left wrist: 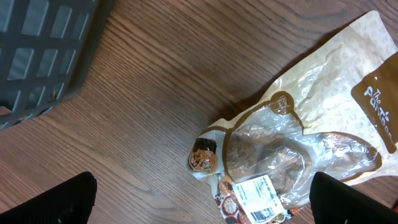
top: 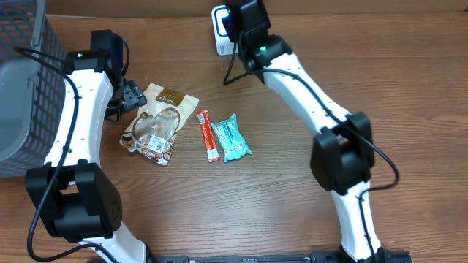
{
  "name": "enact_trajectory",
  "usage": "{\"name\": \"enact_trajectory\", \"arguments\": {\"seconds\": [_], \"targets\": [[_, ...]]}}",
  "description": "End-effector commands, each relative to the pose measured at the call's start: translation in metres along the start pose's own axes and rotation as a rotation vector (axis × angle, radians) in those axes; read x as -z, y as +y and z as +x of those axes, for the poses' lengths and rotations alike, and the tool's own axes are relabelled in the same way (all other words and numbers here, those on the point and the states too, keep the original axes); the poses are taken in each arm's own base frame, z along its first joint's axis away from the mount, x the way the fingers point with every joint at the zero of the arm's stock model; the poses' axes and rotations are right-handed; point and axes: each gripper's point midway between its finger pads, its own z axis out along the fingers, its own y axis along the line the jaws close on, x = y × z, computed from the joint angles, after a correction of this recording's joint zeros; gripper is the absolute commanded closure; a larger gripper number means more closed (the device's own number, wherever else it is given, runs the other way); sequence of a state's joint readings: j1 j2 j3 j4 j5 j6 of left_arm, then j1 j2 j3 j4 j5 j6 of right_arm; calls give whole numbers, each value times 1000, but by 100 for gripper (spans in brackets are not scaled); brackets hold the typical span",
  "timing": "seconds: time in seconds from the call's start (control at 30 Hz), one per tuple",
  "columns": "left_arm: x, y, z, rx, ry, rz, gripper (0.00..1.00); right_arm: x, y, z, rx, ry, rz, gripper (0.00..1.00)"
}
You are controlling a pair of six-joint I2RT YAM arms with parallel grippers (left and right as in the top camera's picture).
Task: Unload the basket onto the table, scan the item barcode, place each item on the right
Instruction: 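Present the Kleenex pack to the white scanner with the right gripper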
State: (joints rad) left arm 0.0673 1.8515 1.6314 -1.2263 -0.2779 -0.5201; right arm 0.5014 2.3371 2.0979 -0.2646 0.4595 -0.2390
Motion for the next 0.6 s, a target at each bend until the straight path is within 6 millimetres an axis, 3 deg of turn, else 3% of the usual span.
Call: {"name": "enact_trajectory", "arguments": {"seconds": [0.0,0.2,0.57], "targets": [[7,0,-6,4,-27,4,0,-16,6,16,157,7,58,96],[7,0,-6,4,-27,4,0,-36,21,42,266,31,49,96],[7,0,-6,4,-27,4,0,-38,22,43,262,23,50,96]]}}
